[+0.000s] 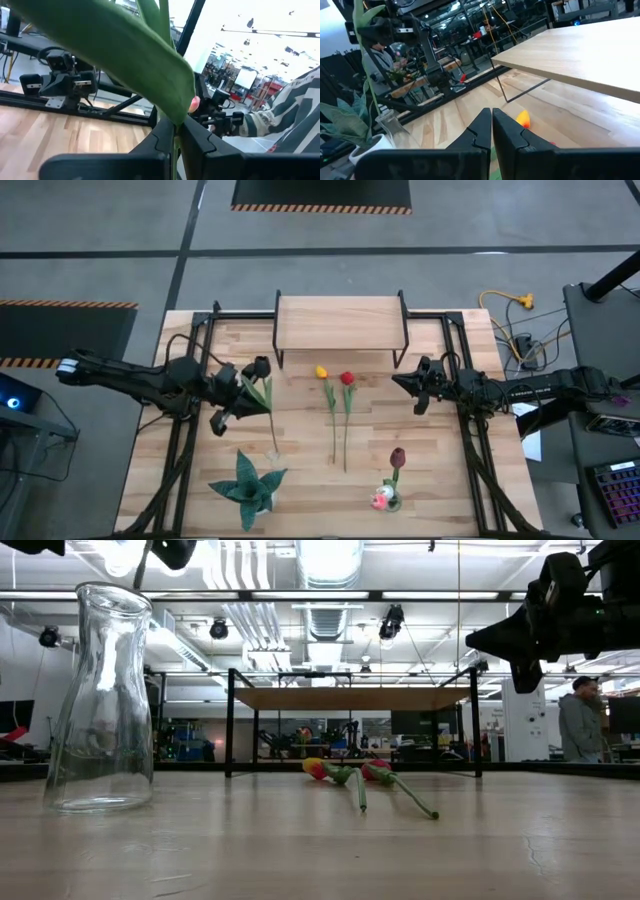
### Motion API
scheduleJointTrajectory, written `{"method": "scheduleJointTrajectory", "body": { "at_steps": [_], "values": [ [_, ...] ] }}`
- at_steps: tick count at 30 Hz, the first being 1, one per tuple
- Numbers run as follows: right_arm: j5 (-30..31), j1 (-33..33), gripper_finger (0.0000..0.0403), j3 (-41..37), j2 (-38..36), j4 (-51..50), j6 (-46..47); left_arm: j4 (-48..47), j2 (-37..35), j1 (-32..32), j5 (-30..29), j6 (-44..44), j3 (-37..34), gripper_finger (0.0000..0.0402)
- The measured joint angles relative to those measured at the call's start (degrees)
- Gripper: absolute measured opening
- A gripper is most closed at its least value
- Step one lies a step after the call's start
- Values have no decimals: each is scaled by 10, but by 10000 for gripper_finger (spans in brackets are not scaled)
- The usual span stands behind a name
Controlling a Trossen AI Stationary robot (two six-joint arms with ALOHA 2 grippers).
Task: Pick and place flowers into a vace then onto a shelf
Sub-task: Put the black flower into the top transparent vase, then put the yellow flower into the top transparent vase
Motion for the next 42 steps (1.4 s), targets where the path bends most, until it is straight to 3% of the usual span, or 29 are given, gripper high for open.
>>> {"method": "scheduleJointTrajectory", "body": {
  "at_steps": [5,13,21,27,33,42],
  "values": [
    [0,0,8,0,0,-1,6,-4,-19,0,16,19,6,0],
    [3,0,8,0,0,-3,6,-98,-25,0,36,76,0,0],
    [20,0,8,0,1,-5,3,-103,-20,0,37,132,-23,0],
    [32,0,8,0,1,-5,-1,-104,-20,0,28,100,-61,12],
    [32,0,8,0,1,-5,-3,-104,-20,1,27,39,-86,43],
    [31,0,8,0,1,-4,-3,-108,-23,1,29,-31,-84,139]
  ]
}}
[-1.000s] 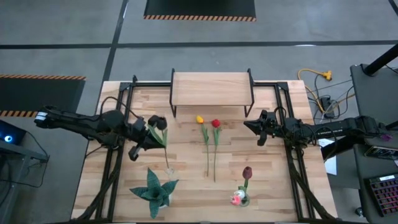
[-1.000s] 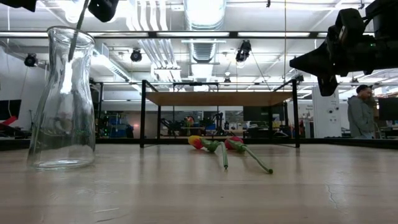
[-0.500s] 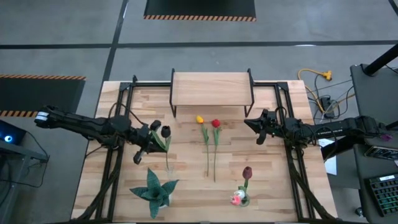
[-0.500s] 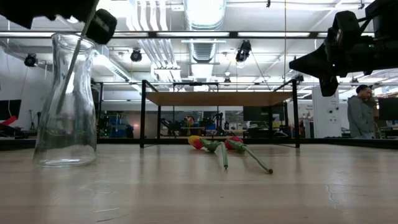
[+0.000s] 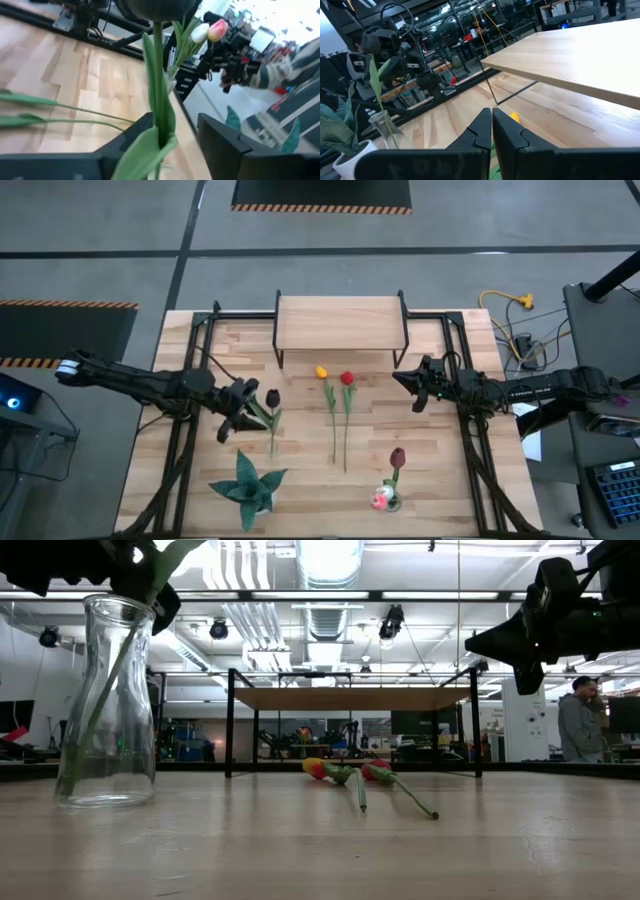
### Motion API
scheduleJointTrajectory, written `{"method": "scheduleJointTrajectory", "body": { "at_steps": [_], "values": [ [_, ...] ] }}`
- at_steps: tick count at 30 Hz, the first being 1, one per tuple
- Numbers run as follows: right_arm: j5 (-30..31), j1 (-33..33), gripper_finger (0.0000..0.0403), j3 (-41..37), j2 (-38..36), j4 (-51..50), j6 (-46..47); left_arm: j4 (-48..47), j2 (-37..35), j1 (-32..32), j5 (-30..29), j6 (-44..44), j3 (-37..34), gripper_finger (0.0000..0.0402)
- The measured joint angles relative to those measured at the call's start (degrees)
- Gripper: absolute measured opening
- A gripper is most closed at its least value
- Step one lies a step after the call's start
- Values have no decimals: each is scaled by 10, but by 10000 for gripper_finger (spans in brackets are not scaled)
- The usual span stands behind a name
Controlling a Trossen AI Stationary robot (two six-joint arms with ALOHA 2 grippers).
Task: Pick and place flowers into a vace then onto a shelf
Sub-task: Put the yellow flower into the top transparent vase
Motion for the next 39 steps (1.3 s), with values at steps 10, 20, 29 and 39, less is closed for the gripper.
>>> {"method": "scheduleJointTrajectory", "body": {
  "at_steps": [10,20,29,39],
  "values": [
    [0,0,8,0,0,0,0,0,-46,0,20,-27,12,157],
    [0,0,8,0,0,0,0,3,-67,1,-81,-27,115,157],
    [-2,0,8,0,0,0,0,-30,27,1,-181,41,264,157],
    [-2,0,8,0,0,0,0,-335,230,10,-218,35,522,225]
  ]
}}
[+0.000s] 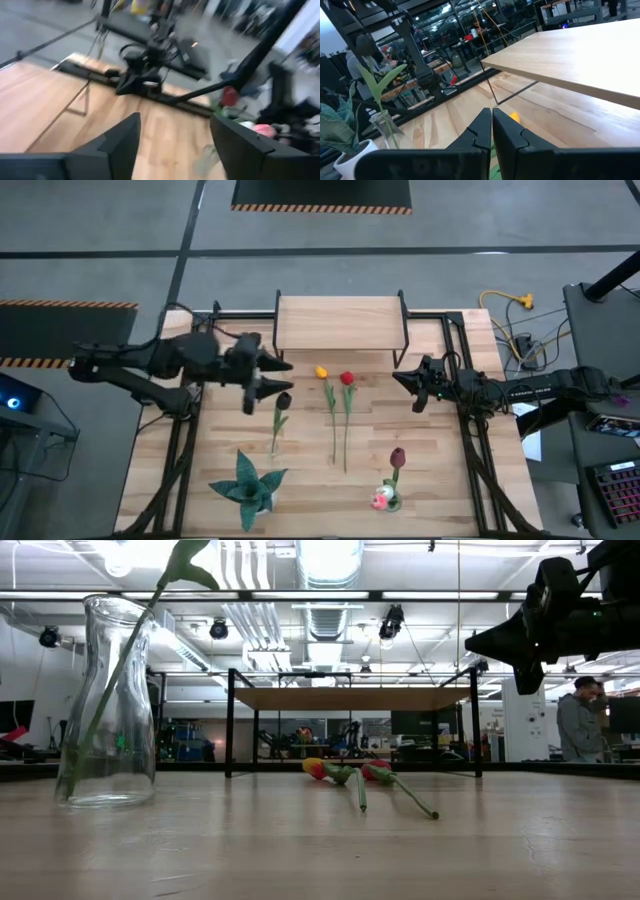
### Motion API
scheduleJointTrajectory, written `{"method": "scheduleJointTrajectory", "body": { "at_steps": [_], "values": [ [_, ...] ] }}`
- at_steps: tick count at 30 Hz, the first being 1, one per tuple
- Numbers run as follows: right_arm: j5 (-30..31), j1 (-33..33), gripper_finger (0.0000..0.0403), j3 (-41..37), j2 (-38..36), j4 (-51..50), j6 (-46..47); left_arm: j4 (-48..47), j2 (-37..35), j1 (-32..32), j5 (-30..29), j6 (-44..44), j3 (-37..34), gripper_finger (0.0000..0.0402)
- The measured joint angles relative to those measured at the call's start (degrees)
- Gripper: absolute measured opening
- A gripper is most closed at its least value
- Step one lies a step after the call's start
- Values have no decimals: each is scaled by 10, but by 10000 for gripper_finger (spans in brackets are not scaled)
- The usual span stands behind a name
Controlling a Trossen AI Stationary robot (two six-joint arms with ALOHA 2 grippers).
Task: Pick and place flowers into a vace then onto a shelf
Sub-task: Put the yellow flower into the top transparent vase
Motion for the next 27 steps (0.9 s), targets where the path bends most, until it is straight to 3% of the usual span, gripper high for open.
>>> {"method": "scheduleJointTrajectory", "body": {
  "at_steps": [4,12,20,27],
  "values": [
    [0,0,8,0,0,0,0,-98,86,21,-24,-16,115,251],
    [0,0,8,0,0,0,0,-228,253,79,-40,-162,296,255],
    [-2,0,8,0,0,0,0,-318,412,100,-38,-263,422,256],
    [-2,0,8,0,0,-4,0,-396,515,106,-36,-341,483,256]
  ]
}}
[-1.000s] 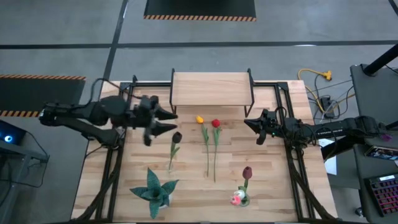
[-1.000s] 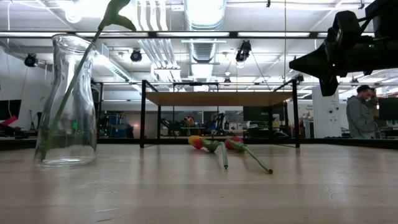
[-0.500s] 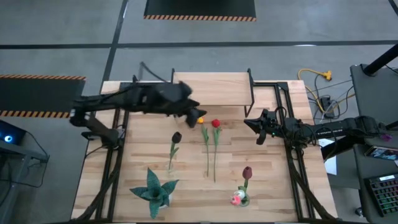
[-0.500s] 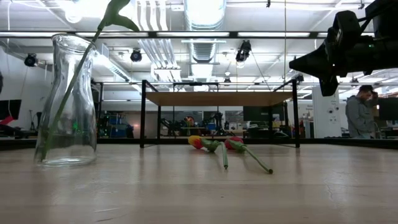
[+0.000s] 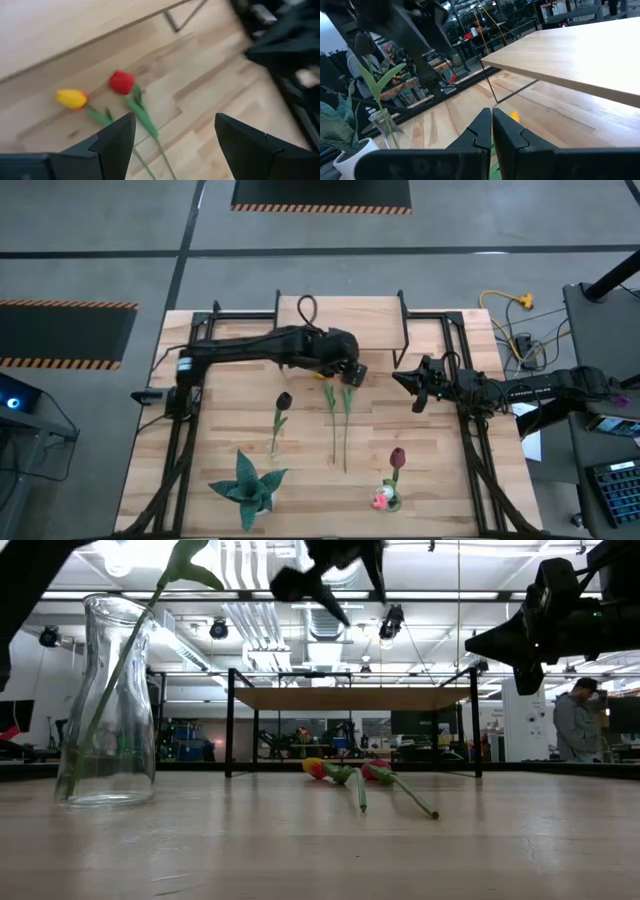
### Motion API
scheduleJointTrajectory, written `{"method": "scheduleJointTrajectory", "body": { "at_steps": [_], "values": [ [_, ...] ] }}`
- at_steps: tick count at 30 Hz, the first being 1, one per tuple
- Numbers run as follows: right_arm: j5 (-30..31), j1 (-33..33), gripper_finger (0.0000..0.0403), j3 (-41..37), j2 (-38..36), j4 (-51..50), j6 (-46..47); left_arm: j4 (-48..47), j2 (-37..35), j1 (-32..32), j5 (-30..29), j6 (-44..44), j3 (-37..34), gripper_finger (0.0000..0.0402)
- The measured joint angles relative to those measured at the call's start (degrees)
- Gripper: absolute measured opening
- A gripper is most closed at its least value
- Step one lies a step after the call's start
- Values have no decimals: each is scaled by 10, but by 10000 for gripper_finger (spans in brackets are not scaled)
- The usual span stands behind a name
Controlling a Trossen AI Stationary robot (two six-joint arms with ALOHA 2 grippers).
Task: Pick and place flowers into a vace then onto a shelf
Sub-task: Put the yellow flower into the top transparent vase
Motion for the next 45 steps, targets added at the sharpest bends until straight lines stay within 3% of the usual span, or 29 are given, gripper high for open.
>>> {"method": "scheduleJointTrajectory", "body": {
  "at_steps": [6,13,18,25,28,41,45],
  "values": [
    [0,0,8,0,0,-39,0,-11,23,0,1,-83,-30,256],
    [0,0,8,0,0,-72,0,0,23,-1,1,-167,-127,256],
    [0,0,8,0,0,-71,0,79,23,-1,8,-214,-229,256],
    [0,0,8,0,0,-71,0,280,23,0,85,-245,-357,256],
    [0,0,8,0,0,-71,0,302,23,0,91,-270,-391,256],
    [1,0,8,0,0,-72,0,332,19,0,88,-276,-431,254],
    [1,0,8,0,0,-72,0,317,20,0,90,-262,-431,225]
  ]
}}
